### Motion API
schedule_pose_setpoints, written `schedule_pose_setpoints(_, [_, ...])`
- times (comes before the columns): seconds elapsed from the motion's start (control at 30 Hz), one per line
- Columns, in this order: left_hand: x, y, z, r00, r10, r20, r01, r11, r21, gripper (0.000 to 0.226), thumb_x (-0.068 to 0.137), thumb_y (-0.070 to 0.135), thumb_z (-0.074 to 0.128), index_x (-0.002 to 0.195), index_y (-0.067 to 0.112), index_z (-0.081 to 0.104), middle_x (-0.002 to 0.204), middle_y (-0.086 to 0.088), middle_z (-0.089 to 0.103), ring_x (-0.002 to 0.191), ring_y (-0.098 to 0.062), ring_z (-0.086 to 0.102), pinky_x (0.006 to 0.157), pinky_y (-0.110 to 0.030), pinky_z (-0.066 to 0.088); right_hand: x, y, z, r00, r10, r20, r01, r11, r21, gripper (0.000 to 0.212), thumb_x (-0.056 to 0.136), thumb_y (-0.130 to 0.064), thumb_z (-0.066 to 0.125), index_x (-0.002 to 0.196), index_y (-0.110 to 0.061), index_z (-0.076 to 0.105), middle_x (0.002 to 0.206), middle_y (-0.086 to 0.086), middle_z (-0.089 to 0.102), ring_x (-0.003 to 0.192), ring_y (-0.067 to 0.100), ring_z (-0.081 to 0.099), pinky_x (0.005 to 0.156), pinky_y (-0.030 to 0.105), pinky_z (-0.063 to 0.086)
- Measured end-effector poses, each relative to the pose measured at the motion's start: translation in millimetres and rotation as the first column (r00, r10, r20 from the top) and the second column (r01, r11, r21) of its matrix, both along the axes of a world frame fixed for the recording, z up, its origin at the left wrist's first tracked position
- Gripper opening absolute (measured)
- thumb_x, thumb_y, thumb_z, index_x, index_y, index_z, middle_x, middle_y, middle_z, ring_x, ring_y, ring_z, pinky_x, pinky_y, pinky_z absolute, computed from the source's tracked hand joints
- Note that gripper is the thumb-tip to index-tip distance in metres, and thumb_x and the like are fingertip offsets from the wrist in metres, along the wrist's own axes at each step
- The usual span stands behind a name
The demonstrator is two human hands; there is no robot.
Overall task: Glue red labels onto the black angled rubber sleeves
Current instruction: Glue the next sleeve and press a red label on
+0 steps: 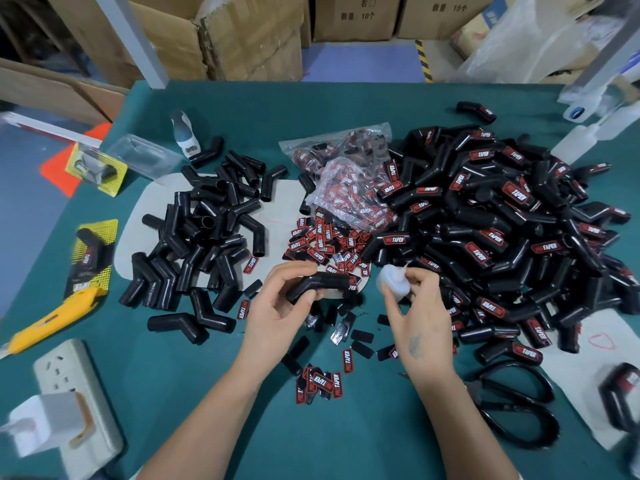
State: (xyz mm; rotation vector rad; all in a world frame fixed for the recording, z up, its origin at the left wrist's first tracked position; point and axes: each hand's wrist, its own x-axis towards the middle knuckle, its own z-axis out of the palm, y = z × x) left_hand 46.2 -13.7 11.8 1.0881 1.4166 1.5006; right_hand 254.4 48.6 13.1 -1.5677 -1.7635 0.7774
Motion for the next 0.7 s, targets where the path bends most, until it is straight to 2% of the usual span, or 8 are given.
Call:
schedule_pose_setpoints(0.13, [0,-1,3,0.996,0.035,0.085,-0.033,0.999,-0.022,0.030,0.102,-0.010,0.057,0.125,0.006,0.066,0.125,-0.007,0.071,0.114,-0.031,0.071,0.104,-0.033,0.055,8,-4,-1,0.998,-0.033,-0.057,0.032,0.999,-0.021,0.043,0.096,-0.046,0.067,0.131,-0.040,0.043,0.127,-0.021,0.059,0.110,0.004,0.065,0.088,0.025,0.052])
schedule_pose_setpoints(0.2, [-1,-1,3,0.993,0.058,0.101,-0.055,0.998,-0.035,0.029,0.102,-0.007,0.058,0.125,0.008,0.067,0.124,-0.005,0.072,0.114,-0.032,0.072,0.105,-0.034,0.054,13,-10,0,0.994,-0.031,-0.104,0.053,0.977,0.206,0.034,0.102,-0.032,0.068,0.131,-0.026,0.053,0.129,-0.012,0.060,0.112,0.006,0.064,0.093,0.018,0.049])
schedule_pose_setpoints(0.27, [-2,-1,2,0.992,0.074,0.103,-0.070,0.997,-0.040,0.029,0.102,-0.006,0.060,0.125,0.010,0.068,0.126,-0.005,0.072,0.117,-0.033,0.070,0.105,-0.035,0.054,13,-22,-4,0.999,0.019,0.030,-0.031,0.854,0.519,0.023,0.100,-0.009,0.068,0.120,-0.017,0.061,0.119,-0.006,0.060,0.100,0.013,0.064,0.084,0.024,0.053])
schedule_pose_setpoints(0.33, [-4,-1,2,0.992,0.093,0.086,-0.090,0.995,-0.037,0.031,0.101,-0.007,0.061,0.125,0.011,0.068,0.127,-0.004,0.071,0.121,-0.031,0.068,0.108,-0.037,0.053,4,-34,-9,0.979,0.050,0.196,-0.164,0.763,0.626,0.037,0.086,0.007,0.075,0.113,-0.018,0.066,0.112,-0.006,0.063,0.090,0.018,0.065,0.069,0.031,0.055])
schedule_pose_setpoints(0.43, [-5,1,0,0.994,0.096,0.059,-0.095,0.995,-0.028,0.032,0.099,-0.008,0.063,0.125,0.010,0.068,0.127,-0.003,0.071,0.123,-0.026,0.066,0.109,-0.037,0.051,-12,-35,-7,0.883,0.143,0.447,-0.357,0.823,0.442,0.058,0.058,0.010,0.092,0.108,-0.017,0.077,0.107,-0.003,0.070,0.082,0.021,0.070,0.055,0.031,0.056])
schedule_pose_setpoints(0.53, [-6,0,-2,0.994,0.092,0.065,-0.092,0.996,-0.014,0.032,0.099,-0.008,0.064,0.124,0.010,0.068,0.126,-0.004,0.072,0.121,-0.026,0.067,0.108,-0.038,0.053,-22,-25,1,0.763,0.198,0.615,-0.417,0.878,0.236,0.085,0.032,0.013,0.092,0.111,-0.013,0.077,0.106,0.002,0.071,0.072,0.023,0.069,0.041,0.027,0.048])
schedule_pose_setpoints(0.63, [-4,-1,-2,0.993,0.087,0.082,-0.086,0.996,-0.008,0.030,0.098,-0.005,0.065,0.124,0.010,0.067,0.125,-0.004,0.072,0.119,-0.024,0.069,0.105,-0.036,0.054,-25,-22,-2,0.728,0.208,0.654,-0.406,0.899,0.166,0.070,0.032,0.013,0.092,0.095,-0.012,0.073,0.097,0.003,0.067,0.065,0.022,0.064,0.037,0.025,0.038])
schedule_pose_setpoints(0.7, [-3,-2,0,0.992,0.084,0.092,-0.087,0.996,0.020,0.029,0.097,-0.005,0.064,0.123,0.009,0.067,0.125,-0.003,0.072,0.117,-0.019,0.070,0.100,-0.027,0.055,-21,-25,-8,0.748,0.230,0.623,-0.394,0.909,0.136,0.063,0.042,0.009,0.096,0.095,-0.013,0.070,0.098,0.002,0.064,0.065,0.022,0.062,0.038,0.027,0.038])
